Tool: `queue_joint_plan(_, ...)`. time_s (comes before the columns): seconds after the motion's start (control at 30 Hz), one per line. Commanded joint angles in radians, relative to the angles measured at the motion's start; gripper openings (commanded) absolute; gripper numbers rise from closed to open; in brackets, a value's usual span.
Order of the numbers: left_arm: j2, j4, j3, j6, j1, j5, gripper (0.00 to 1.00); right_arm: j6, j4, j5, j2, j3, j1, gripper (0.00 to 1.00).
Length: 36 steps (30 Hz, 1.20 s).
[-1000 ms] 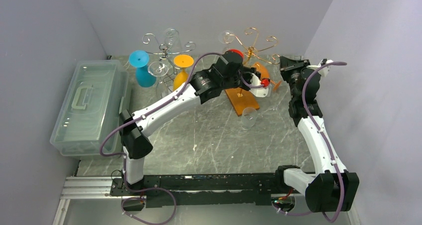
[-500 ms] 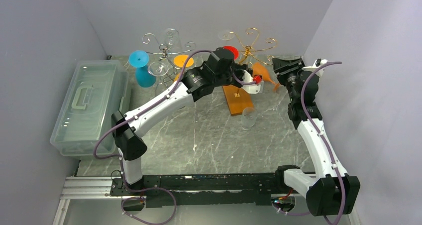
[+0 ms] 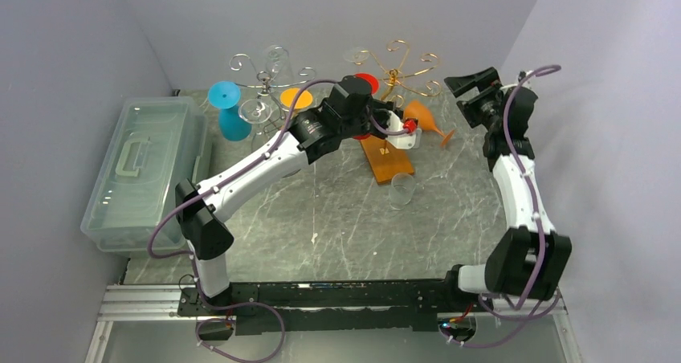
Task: Place the wine glass upside down on the wine glass rack
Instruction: Adjust the wine rack at the center of the board.
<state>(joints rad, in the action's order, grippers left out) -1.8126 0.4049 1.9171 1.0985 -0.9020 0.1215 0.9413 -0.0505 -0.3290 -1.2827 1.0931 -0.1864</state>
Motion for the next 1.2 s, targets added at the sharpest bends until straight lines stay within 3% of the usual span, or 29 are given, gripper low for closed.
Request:
queue_joint_plan(0.0,0.037,-0.002,-0.01,-0.001,0.031,-0.069,0.0,-0.011,-0.057,-0.16,-0.111,0.118,0.001,1.0)
queue_joint_plan(0.27,0.036,-0.004,-0.028,0.017,0.031,-0.053,0.0,-0.022,-0.059,-0.17,-0.159,0.216,0.002,1.0)
queue_joint_plan(0.67,0.037,-0.064,-0.064,0.021,0.0,0.007,0.0,0.079,-0.16,-0.214,-0.274,0.319,0.003,0.87)
queue_joint_plan(0.93,0.052,-0.112,-0.098,0.018,-0.011,0.036,0.06,0.086,-0.141,-0.255,-0.325,0.361,0.018,0.58)
queue_joint_plan(1.03,0.051,-0.117,-0.095,0.002,-0.012,0.026,0.18,0.085,-0.137,-0.255,-0.33,0.363,0.018,0.38)
queue_joint_plan(1.17,0.065,-0.135,-0.09,-0.061,-0.022,0.036,0.53,0.087,-0.131,-0.262,-0.343,0.378,0.018,0.25)
